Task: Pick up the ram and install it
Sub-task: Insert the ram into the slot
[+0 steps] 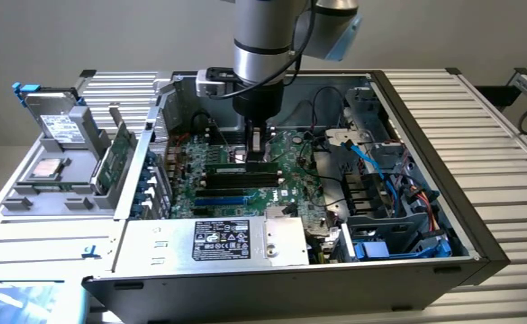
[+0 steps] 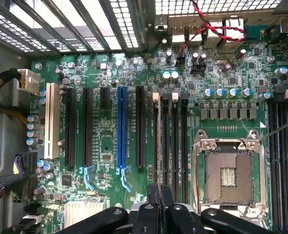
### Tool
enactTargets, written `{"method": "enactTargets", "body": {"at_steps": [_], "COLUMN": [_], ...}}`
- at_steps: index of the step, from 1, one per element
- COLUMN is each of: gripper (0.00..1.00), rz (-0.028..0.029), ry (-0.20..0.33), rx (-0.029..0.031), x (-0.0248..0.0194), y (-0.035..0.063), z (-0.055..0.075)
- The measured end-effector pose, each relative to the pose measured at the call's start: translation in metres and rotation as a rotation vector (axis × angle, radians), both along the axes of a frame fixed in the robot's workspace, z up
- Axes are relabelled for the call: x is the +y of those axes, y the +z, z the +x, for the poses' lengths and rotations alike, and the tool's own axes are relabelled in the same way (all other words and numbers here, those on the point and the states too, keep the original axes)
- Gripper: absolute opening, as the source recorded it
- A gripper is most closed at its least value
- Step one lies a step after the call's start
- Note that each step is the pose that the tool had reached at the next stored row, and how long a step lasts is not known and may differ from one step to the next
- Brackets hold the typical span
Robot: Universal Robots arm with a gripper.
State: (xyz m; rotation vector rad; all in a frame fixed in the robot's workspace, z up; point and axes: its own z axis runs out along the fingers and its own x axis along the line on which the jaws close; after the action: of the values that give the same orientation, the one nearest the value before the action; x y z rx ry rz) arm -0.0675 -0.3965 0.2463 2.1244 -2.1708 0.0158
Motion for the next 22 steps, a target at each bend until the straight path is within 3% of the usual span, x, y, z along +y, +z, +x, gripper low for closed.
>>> {"method": "enactTargets", "body": {"at_steps": [6, 11, 22], "gripper": [0.14, 0.14, 0.14], "rz": [-0.0059, -0.0131, -0.0134], "ry": [0.004, 0.007, 0.010], "rx": [0.0001, 0.0000, 0.0000], "x": [0.0010, 0.0043, 0.0034], "y": [-0.0061, -0.0091, -0.0112], "z": [0.0000, 0.0000, 0.0000]}}
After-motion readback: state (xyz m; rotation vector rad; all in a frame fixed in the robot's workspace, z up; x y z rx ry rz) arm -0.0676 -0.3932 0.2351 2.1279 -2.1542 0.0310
